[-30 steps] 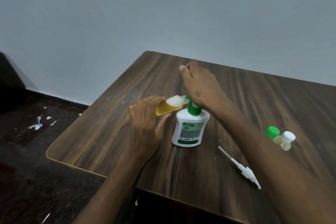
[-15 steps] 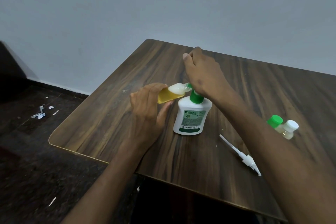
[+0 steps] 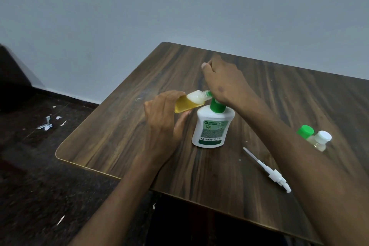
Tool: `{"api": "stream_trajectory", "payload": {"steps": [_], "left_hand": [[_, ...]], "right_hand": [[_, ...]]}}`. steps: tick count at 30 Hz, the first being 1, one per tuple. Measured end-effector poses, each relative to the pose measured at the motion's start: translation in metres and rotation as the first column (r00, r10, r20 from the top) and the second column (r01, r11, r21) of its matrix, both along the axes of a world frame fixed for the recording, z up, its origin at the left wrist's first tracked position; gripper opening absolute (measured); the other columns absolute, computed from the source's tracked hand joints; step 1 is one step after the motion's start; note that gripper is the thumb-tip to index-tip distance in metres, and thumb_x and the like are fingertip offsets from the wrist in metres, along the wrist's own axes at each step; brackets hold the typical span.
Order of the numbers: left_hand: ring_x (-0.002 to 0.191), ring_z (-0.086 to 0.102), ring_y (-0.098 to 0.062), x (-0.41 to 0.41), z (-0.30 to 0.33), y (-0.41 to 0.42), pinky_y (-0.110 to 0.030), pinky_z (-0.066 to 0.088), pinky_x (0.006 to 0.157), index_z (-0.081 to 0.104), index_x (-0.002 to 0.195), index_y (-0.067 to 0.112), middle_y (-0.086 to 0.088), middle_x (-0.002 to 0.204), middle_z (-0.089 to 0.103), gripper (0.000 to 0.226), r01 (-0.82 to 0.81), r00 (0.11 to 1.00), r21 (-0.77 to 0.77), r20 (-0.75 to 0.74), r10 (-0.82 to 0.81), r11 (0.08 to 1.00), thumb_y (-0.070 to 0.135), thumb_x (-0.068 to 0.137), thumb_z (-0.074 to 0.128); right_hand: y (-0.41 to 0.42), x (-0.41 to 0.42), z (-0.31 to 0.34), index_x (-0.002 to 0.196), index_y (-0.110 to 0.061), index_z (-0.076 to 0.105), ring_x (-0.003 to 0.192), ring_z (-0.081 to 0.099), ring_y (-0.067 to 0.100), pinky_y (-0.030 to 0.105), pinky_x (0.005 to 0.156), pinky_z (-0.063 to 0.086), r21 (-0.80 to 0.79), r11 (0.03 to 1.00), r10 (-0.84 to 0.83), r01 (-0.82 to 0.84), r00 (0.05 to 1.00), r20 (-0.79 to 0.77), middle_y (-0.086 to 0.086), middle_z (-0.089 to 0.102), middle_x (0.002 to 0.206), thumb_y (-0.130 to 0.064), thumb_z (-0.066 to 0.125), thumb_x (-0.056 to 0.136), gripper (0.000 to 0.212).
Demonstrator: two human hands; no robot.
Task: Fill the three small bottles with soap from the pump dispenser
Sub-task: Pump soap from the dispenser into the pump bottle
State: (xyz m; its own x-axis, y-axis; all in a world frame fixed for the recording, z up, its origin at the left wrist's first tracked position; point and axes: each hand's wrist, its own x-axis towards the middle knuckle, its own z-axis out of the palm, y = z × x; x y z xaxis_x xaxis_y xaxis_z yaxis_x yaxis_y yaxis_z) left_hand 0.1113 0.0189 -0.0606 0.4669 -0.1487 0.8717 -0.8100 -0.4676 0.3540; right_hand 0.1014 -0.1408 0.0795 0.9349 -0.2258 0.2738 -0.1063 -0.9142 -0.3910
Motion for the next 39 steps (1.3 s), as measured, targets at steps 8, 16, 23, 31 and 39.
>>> {"api": "stream_trajectory", "payload": {"steps": [8, 16, 23, 31, 39], "left_hand": [[0.113, 0.059, -0.024, 0.0005, -0.0004, -0.0001, -0.041, 0.037, 0.095, 0.053, 0.133, 0.016, -0.013, 0.123, 0.069, 0.039, 0.004, 1.0, 0.009, -0.01, -0.004, 1.0, 0.018, 0.098, 0.072], [0.114, 0.059, -0.024, 0.0002, -0.0005, -0.0025, -0.04, 0.038, 0.096, 0.055, 0.131, 0.013, -0.014, 0.12, 0.071, 0.035, -0.002, 1.0, -0.012, 0.015, 0.002, 1.0, 0.022, 0.1, 0.067], [0.114, 0.059, -0.024, 0.0002, 0.0004, -0.0015, -0.037, 0.036, 0.097, 0.055, 0.132, 0.014, -0.014, 0.121, 0.071, 0.037, 0.007, 1.0, -0.007, 0.007, -0.007, 1.0, 0.022, 0.099, 0.068], [0.116, 0.06, -0.025, 0.0034, -0.004, -0.0016, -0.039, 0.037, 0.098, 0.055, 0.133, 0.014, -0.014, 0.123, 0.071, 0.039, 0.005, 1.0, -0.001, -0.008, -0.005, 1.0, 0.023, 0.098, 0.068], [0.114, 0.06, -0.024, 0.0038, -0.0036, -0.0029, -0.044, 0.041, 0.095, 0.055, 0.133, 0.015, -0.014, 0.121, 0.071, 0.038, 0.01, 1.0, -0.011, -0.005, -0.01, 1.0, 0.023, 0.098, 0.068]], "right_hand": [[-0.0013, 0.0, 0.0007, 0.118, -0.012, 0.052, 0.09, 0.058, 0.025, 0.048, 0.091, 0.046, -0.002, 1.0, 0.008, -0.008, 1.0, 0.003, 0.006, 0.064, 0.103, -0.039, 0.027, 0.109, 0.038], [-0.0019, -0.002, 0.0009, 0.111, -0.013, 0.052, 0.078, 0.055, 0.018, 0.044, 0.086, 0.044, 0.003, 1.0, 0.017, -0.017, 0.999, 0.031, -0.002, 0.058, 0.087, -0.039, 0.028, 0.11, 0.035], [-0.0022, -0.0012, 0.0005, 0.109, -0.014, 0.052, 0.072, 0.05, 0.008, 0.041, 0.083, 0.041, 0.013, 1.0, 0.009, -0.009, 0.999, 0.047, -0.003, 0.058, 0.085, -0.039, 0.028, 0.11, 0.034], [-0.0035, -0.0003, -0.0003, 0.11, -0.015, 0.053, 0.072, 0.051, 0.007, 0.04, 0.081, 0.042, -0.023, 1.0, 0.001, 0.0, 0.998, 0.062, -0.003, 0.059, 0.086, -0.039, 0.028, 0.11, 0.035], [-0.0037, 0.0019, -0.0012, 0.111, -0.014, 0.053, 0.08, 0.057, 0.02, 0.043, 0.085, 0.044, -0.035, 0.999, 0.002, 0.0, 0.999, 0.037, 0.001, 0.062, 0.092, -0.04, 0.027, 0.11, 0.037]]}}
